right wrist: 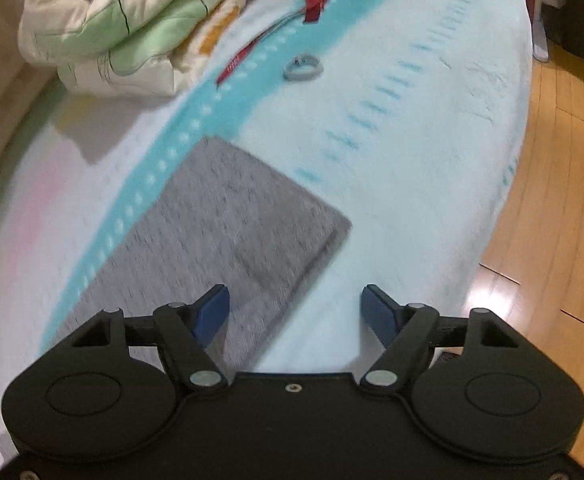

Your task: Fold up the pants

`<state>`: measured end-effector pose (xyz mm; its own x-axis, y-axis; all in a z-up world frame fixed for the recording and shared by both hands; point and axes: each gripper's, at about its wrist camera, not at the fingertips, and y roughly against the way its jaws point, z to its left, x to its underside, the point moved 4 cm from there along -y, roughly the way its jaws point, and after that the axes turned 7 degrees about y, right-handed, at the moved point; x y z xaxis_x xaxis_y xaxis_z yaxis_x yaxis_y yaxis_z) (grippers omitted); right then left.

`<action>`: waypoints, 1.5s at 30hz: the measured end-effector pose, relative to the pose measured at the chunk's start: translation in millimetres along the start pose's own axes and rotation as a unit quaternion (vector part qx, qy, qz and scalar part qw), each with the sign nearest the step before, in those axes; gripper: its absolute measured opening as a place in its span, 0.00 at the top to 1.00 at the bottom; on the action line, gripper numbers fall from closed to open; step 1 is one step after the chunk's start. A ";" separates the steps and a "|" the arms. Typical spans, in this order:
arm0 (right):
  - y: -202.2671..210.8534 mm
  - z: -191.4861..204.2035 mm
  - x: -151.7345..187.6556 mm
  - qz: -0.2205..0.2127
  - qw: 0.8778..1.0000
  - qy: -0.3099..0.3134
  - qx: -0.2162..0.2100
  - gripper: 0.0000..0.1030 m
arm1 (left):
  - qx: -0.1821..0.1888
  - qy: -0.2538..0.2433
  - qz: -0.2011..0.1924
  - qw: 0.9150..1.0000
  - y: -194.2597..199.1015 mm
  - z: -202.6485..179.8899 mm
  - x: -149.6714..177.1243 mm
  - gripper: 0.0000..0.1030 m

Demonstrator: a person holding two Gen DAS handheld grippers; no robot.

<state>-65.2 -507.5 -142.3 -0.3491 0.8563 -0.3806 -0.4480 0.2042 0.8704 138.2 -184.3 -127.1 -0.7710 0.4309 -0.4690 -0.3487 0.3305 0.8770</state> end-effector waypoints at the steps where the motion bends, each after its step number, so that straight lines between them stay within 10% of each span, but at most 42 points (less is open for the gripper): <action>1: -3.3 0.6 -0.2 0.001 1.000 -0.003 -0.006 0.26 | 0.002 0.005 0.001 1.000 -0.1 0.7 -1.0 0.69; 10: -10.8 -12.8 -13.6 -0.031 0.998 -0.030 -0.039 0.27 | 0.020 0.024 0.002 1.000 12.6 4.1 -6.5 0.69; 19: 0.3 -23.7 -17.9 -0.044 0.996 -0.043 -0.057 0.76 | 0.030 0.028 -0.023 0.999 28.3 -17.4 -22.0 0.69; 27: 21.7 -12.8 -19.8 -0.063 0.993 -0.043 -0.088 0.79 | 0.066 0.006 -0.020 0.998 15.1 -68.4 -27.6 0.69; 35: 56.9 27.1 -24.3 -0.090 0.990 0.011 -0.105 0.79 | -0.010 -0.100 -0.025 0.995 -14.0 -103.6 -12.2 0.70; 45: 109.3 173.6 33.6 -0.094 0.950 0.223 -0.195 0.79 | -0.026 0.094 -0.047 0.994 32.8 23.2 -55.1 0.68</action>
<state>16.9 -374.0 -5.7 -0.5086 0.5179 -0.6878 -0.7773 0.0673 0.6255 181.7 -177.7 -75.0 -0.8177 0.2339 -0.5261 -0.4481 0.3153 0.8366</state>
